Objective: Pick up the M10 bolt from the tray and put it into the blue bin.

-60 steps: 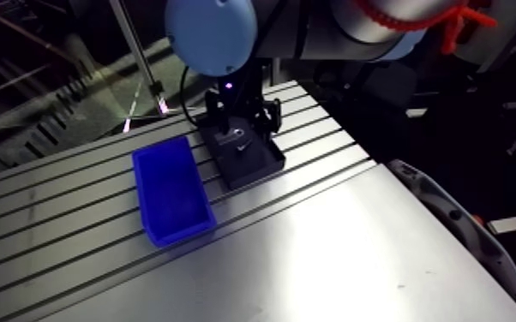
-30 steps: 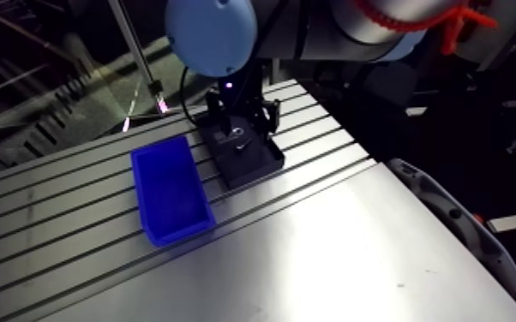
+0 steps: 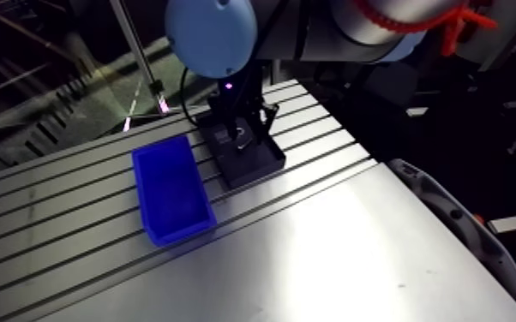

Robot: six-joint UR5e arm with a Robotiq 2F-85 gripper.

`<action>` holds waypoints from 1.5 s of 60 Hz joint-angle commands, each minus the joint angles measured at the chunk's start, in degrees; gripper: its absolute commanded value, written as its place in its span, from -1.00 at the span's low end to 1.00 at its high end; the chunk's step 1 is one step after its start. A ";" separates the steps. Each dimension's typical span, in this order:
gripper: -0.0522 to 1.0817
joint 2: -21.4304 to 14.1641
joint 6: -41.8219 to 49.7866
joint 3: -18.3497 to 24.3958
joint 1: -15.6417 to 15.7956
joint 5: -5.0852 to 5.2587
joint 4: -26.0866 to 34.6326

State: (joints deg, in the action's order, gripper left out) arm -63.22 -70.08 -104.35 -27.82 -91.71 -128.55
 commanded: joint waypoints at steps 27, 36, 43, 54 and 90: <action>-0.06 0.08 0.43 -0.64 0.04 0.00 0.00; -0.06 0.34 0.59 -0.55 0.04 -0.09 -0.08; -0.06 0.34 0.69 -0.63 0.04 -0.09 -0.09; -0.06 0.43 0.69 -0.87 0.04 -0.26 -2.48; 0.03 0.52 0.78 -1.16 0.04 -0.18 -2.64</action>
State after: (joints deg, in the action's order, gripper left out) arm -62.72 -69.32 -105.42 -27.78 -91.96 -131.17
